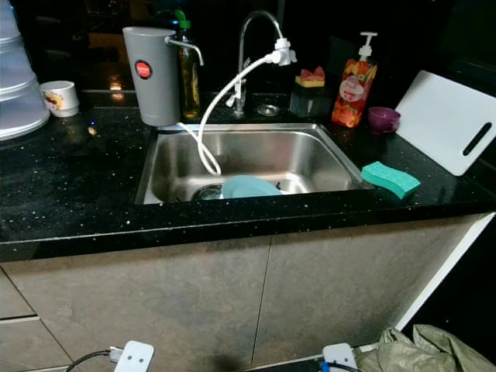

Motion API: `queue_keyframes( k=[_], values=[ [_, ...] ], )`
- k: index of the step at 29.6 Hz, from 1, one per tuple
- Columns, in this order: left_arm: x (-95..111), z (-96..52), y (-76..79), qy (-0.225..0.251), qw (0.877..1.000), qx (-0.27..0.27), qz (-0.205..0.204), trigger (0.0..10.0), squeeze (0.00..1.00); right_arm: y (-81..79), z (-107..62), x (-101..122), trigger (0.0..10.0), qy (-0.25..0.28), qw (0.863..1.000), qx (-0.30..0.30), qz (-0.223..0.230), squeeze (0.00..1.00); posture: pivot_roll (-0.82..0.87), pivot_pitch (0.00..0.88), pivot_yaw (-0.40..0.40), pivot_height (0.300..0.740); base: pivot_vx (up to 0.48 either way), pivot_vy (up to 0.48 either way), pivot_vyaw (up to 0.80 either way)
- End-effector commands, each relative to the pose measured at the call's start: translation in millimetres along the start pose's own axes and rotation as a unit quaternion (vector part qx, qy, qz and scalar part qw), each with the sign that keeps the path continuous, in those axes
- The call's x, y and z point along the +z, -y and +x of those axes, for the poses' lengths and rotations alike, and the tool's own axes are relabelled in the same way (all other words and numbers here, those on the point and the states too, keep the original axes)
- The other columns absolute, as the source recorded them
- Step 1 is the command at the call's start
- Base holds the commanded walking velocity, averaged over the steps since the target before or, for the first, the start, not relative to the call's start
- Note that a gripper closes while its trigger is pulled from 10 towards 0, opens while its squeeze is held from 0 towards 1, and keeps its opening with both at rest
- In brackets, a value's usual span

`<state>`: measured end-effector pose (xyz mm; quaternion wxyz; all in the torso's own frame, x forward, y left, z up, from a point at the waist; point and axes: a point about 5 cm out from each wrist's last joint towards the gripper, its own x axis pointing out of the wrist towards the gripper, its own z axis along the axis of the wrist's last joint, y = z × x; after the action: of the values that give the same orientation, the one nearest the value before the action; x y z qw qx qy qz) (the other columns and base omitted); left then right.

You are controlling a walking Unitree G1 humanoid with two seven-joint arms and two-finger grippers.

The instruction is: Kitchen organization

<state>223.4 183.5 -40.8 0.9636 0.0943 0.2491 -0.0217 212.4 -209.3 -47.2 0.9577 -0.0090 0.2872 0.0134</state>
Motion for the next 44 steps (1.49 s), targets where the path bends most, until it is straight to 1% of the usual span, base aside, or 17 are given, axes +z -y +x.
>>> queue_keyframes(
  k=[1, 3, 7, 12, 16, 21, 24, 26, 27, 28, 32, 33, 36, 37, 41, 43, 44],
  values=[
    [-3.7, -2.8, -1.8, -0.002, 1.000, 0.002, -0.008, 10.0, 0.00, 2.5, -4.6, -7.4, 10.0, -0.003, 0.999, -0.011, 0.031, 0.00, 0.00, 0.116, -0.061, 0.740, 0.000, 0.000, 0.00],
    [-3.7, -2.9, -1.9, -0.002, 1.000, 0.002, -0.008, 10.0, 0.00, 2.8, -5.2, -7.5, 10.0, -0.001, 0.999, -0.015, 0.040, 0.00, 0.00, 0.116, -0.061, 0.740, 0.000, 0.000, 0.00],
    [-3.6, -2.9, -2.0, -0.001, 1.000, 0.003, -0.009, 10.0, 0.00, 2.2, -5.4, -6.9, 10.0, 0.001, 0.999, -0.016, 0.039, 0.00, 0.00, 0.116, -0.061, 0.740, 0.000, 0.000, 0.00],
    [-3.2, -2.1, -1.6, -0.003, 1.000, 0.000, -0.007, 10.0, 0.00, -3.9, -3.9, -6.9, 10.0, -0.003, 1.000, -0.005, 0.009, 0.00, -0.01, 0.105, -0.053, 0.740, 0.000, 0.000, 0.00],
    [-1.8, -0.9, -0.7, -0.004, 1.000, 0.000, -0.009, 10.0, 0.00, -2.1, -3.5, -4.5, 10.0, -0.002, 1.000, -0.002, 0.002, 0.00, -0.02, 0.102, -0.053, 0.740, 0.000, 0.000, 0.00],
    [1.4, 0.7, 5.1, -0.001, 1.000, -0.008, -0.008, 10.0, 0.00, 3.2, -2.3, -2.9, 10.0, -0.007, 1.000, -0.008, -0.003, 0.00, -0.02, 0.094, -0.052, 0.740, 0.000, 0.000, 0.00],
    [2.1, 1.9, 7.6, -0.002, 1.000, -0.010, -0.008, 10.0, 0.00, -1.6, -1.0, -1.7, 10.0, -0.009, 1.000, 0.002, -0.019, 0.00, -0.02, 0.094, -0.057, 0.740, 0.000, 0.000, 0.00],
    [2.5, 2.5, 8.8, -0.003, 1.000, -0.010, -0.010, 10.0, 0.00, 0.9, 0.4, 2.3, 10.0, -0.004, 1.000, -0.001, -0.018, 0.00, -0.03, 0.086, -0.061, 0.740, 0.000, 0.000, 0.00],
    [3.3, 3.5, 11.5, -0.004, 1.000, -0.010, -0.012, 10.0, 0.00, 9.9, 2.9, 11.8, 10.0, 0.007, 1.000, -0.010, -0.016, 0.00, -0.04, 0.080, -0.065, 0.740, 0.000, 0.000, 0.00],
    [3.4, 3.8, 12.8, -0.005, 1.000, -0.010, -0.013, 10.0, 0.00, 13.7, 3.6, 15.2, 10.0, 0.010, 1.000, -0.013, -0.023, 0.00, -0.04, 0.075, -0.067, 0.740, 0.000, 0.000, 0.00],
    [2.8, 4.0, 17.8, -0.007, 1.000, -0.013, -0.015, 10.0, 0.00, 21.1, 4.4, 20.8, 10.0, 0.014, 0.999, -0.017, -0.031, 0.00, -0.05, 0.064, -0.076, 0.740, 0.000, 0.000, 0.00],
    [2.4, 4.0, 20.7, -0.009, 1.000, -0.014, -0.020, 10.0, 0.00, 25.0, 4.3, 24.2, 10.0, 0.018, 0.999, -0.018, -0.042, 0.00, -0.05, 0.061, -0.076, 0.740, 0.000, 0.000, 0.00],
    [3.1, 4.6, 25.0, -0.010, 0.999, -0.023, -0.021, 10.0, 0.00, 31.3, 2.6, 24.0, 10.0, 0.017, 0.999, -0.031, -0.039, 0.00, -0.07, 0.060, -0.070, 0.740, 0.000, 0.000, 0.00],
    [3.1, 4.7, 26.0, -0.010, 0.999, -0.026, -0.019, 10.0, 0.00, 31.5, 2.3, 23.9, 10.0, 0.017, 0.999, -0.031, -0.041, 0.00, -0.07, 0.060, -0.070, 0.740, 0.000, 0.000, 0.00],
    [4.1, 5.4, 25.6, -0.010, 0.999, -0.026, -0.018, 10.0, 0.00, 20.7, 2.5, 19.8, 10.0, 0.018, 0.999, -0.023, -0.038, 0.00, -0.08, 0.068, -0.060, 0.740, 0.000, 0.000, 0.00],
    [4.3, 5.6, 25.5, -0.009, 0.999, -0.025, -0.018, 10.0, 0.00, 19.6, 2.6, 19.0, 10.0, 0.016, 0.999, -0.023, -0.037, 0.00, -0.07, 0.071, -0.059, 0.740, 0.000, 0.000, 0.00],
    [3.2, 5.1, 23.6, -0.010, 1.000, -0.024, -0.015, 10.0, 0.00, 22.5, 3.9, 22.0, 10.0, 0.019, 0.999, -0.030, -0.022, 0.00, -0.06, 0.072, -0.058, 0.740, 0.000, 0.000, 0.00]
  ],
)
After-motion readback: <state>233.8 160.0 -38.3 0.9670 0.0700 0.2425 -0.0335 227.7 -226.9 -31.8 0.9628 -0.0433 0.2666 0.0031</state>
